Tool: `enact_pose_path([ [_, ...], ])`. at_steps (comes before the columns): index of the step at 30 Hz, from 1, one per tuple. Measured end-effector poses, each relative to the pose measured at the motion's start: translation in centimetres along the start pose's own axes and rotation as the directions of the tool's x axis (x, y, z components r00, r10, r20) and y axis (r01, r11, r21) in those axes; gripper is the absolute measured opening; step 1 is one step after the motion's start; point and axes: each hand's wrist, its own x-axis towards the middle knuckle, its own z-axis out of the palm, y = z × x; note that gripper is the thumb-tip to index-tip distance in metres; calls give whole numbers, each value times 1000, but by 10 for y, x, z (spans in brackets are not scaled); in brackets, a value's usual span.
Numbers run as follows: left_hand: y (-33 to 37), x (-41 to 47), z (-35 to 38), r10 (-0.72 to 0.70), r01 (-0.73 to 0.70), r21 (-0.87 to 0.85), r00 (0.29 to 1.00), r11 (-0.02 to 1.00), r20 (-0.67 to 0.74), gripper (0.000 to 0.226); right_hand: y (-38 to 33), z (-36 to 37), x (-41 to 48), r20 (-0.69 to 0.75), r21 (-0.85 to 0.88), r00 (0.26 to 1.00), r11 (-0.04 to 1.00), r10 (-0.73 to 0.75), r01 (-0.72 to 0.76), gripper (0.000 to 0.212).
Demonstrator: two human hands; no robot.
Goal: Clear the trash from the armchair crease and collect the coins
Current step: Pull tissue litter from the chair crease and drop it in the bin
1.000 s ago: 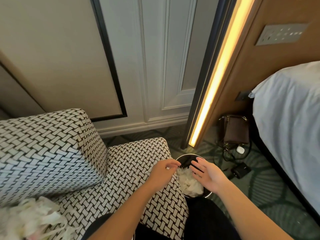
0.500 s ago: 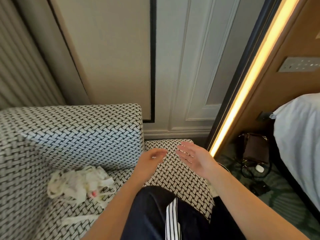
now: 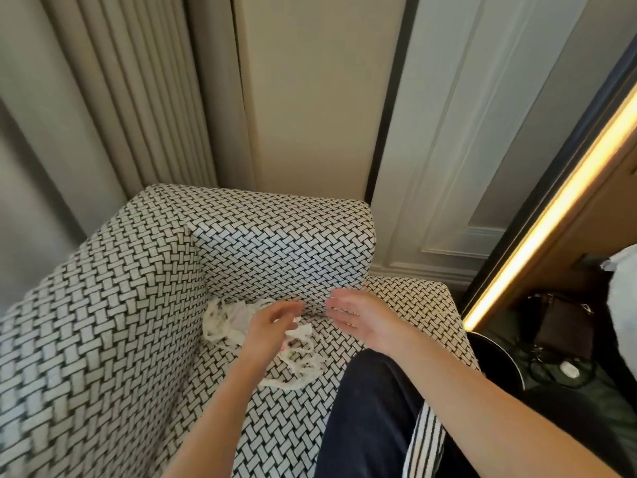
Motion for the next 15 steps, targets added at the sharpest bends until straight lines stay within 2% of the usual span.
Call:
enact_pose_path([
  [3, -16, -4, -17, -44, 45, 13, 998, 999, -42, 24, 15, 23, 5, 27, -136, 1000, 991, 7, -3, 21],
  [5, -28, -6, -23, -86, 86, -1, 994, 996, -71, 23, 34, 36, 11, 43, -314, 999, 949, -3, 17, 19],
  [6, -31, -6, -22, -106, 105, -14, 991, 994, -76, 22, 42, 37, 12, 53, -440, 999, 897, -15, 37, 18],
  [9, -47, -13, -21, -161, 159, -26, 984, 987, -78, 20, 74, 39, 15, 115, -781, 993, 617, -10, 97, 28],
  [13, -62, -22, -17, -213, 214, 16, 975, 977, -60, 22, 103, 36, 25, 294, -933, 953, 239, 68, 271, 39],
  [15, -67, -24, -18, -243, 247, 41, 967, 968, -78, 23, 114, 37, 33, 307, -951, 940, 92, 150, 295, 42],
])
